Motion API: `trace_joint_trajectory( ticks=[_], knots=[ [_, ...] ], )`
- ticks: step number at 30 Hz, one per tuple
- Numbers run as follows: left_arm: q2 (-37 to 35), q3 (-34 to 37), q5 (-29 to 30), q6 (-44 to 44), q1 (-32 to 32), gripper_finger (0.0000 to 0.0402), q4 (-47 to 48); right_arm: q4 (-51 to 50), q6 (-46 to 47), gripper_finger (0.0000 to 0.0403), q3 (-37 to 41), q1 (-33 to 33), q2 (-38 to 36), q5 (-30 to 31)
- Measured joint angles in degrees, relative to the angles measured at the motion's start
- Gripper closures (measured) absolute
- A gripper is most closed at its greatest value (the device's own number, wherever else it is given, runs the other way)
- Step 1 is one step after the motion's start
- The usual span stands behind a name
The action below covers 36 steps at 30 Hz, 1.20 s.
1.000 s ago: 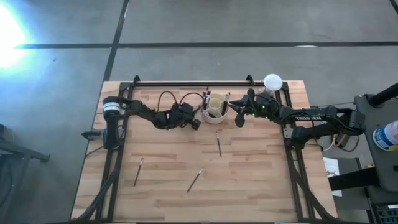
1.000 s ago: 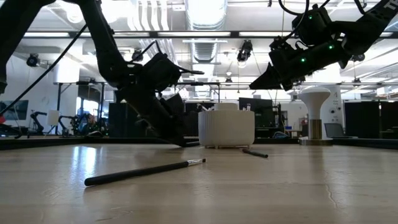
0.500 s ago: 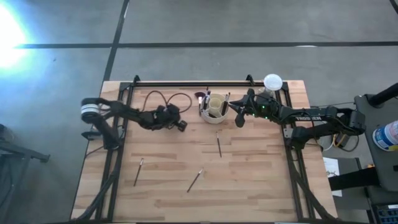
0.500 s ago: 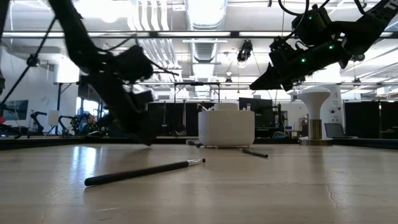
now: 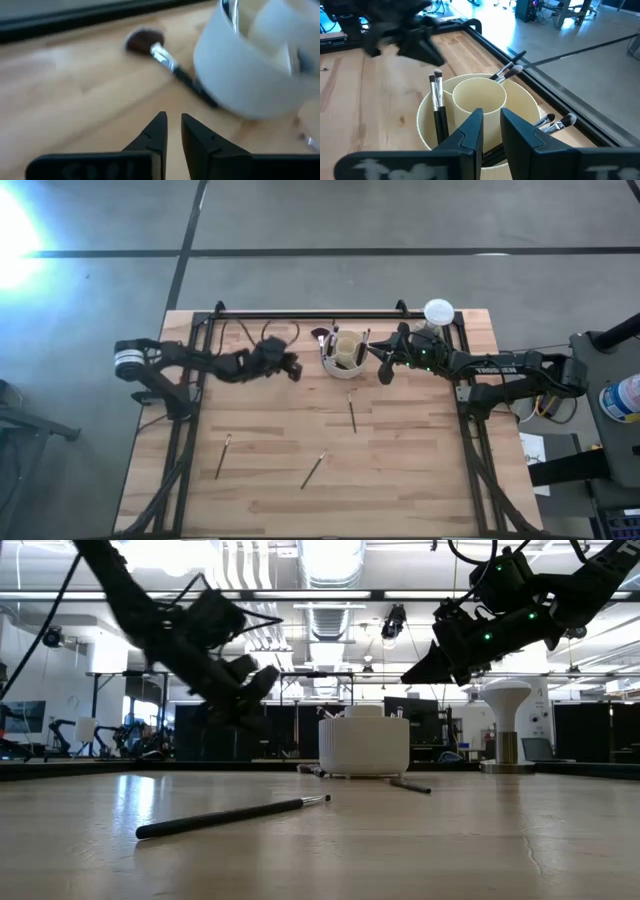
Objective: Put items in baskets/containers
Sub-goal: Put the black silver highlighter brush into the pen organizer
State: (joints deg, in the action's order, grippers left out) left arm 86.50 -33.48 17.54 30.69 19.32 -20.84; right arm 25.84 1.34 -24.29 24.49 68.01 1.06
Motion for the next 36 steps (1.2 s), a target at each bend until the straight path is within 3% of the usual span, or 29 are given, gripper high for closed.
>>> trace_joint_trajectory(
  ticks=[5, 10, 17, 21, 36],
  knots=[
    [4.87, -7.00, -15.18, -5.84, 10.10, 0.0349, -0.29, -0.03, 0.09, 0.0344, 0.00, 0.00, 0.00, -0.02],
    [11.05, -13.90, -24.08, -10.42, 17.34, 0.0349, 3.11, -0.12, 0.16, 0.0344, 0.00, 0.00, 0.00, -0.09],
    [21.23, -25.45, -25.32, -17.42, 19.10, 0.0348, 13.72, -0.10, 0.16, 0.0344, 0.00, 0.00, 0.00, -0.13],
    [24.62, -29.60, -26.66, -18.16, 20.48, 0.0348, 14.53, -0.11, 0.16, 0.0344, 0.00, 0.00, 0.00, -0.17],
    [30.21, -35.97, -30.49, -18.20, 22.35, 0.0348, 17.91, -0.21, -0.02, 0.0344, 0.00, 0.00, 0.00, -0.11]
  ],
)
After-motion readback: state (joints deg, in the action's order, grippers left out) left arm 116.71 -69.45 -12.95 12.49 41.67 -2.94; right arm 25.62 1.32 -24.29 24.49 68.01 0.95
